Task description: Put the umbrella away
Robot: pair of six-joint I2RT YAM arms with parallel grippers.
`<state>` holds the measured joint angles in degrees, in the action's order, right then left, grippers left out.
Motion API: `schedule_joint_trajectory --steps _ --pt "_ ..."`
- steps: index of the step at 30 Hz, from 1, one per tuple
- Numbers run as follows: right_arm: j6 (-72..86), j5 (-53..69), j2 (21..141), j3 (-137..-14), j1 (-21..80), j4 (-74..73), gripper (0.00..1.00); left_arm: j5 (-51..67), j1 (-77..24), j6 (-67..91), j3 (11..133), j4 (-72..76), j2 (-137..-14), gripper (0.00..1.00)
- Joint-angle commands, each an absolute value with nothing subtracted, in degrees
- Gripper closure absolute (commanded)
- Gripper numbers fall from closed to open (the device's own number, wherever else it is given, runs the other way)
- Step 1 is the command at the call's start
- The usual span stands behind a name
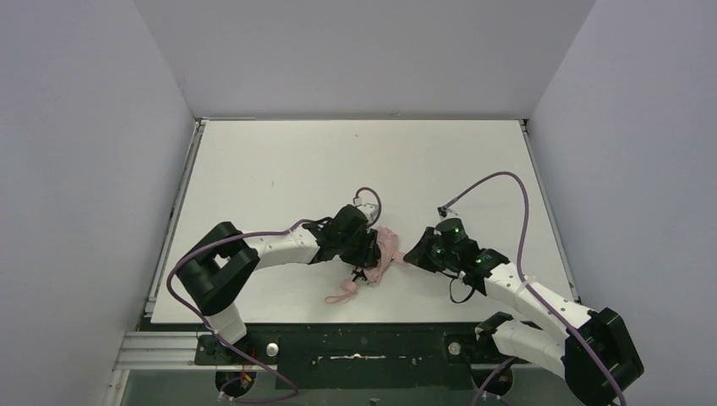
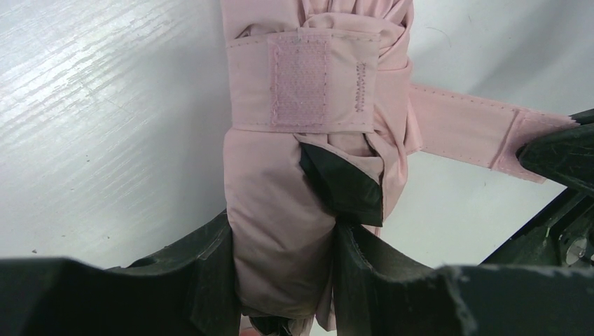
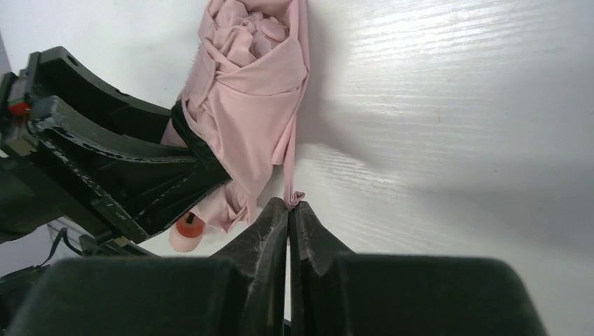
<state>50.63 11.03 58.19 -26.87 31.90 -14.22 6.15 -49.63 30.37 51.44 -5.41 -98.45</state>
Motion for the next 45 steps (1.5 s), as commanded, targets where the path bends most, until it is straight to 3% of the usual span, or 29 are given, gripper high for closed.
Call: schedule_joint_trajectory --steps 1,17,29,45 --pt "53.97 14.7 56.8 -30.01 31.37 -8.91 1.0 -8.6 -48.38 27.13 48.86 -19.5 -102.23 1.0" --pt "65.02 18.31 65.62 -32.69 30.28 14.73 1.0 -8.81 -55.47 23.99 45.93 -13.45 -104.5 1.0" --pt "69.06 9.72 67.57 -35.39 29.72 18.17 1.0 -7.11 -59.35 20.53 45.62 -11.45 -105.29 1.0" --pt "72.25 11.31 75.06 -39.4 28.17 27.52 1.0 -6.33 -63.56 17.04 46.93 -11.8 -106.34 1.0"
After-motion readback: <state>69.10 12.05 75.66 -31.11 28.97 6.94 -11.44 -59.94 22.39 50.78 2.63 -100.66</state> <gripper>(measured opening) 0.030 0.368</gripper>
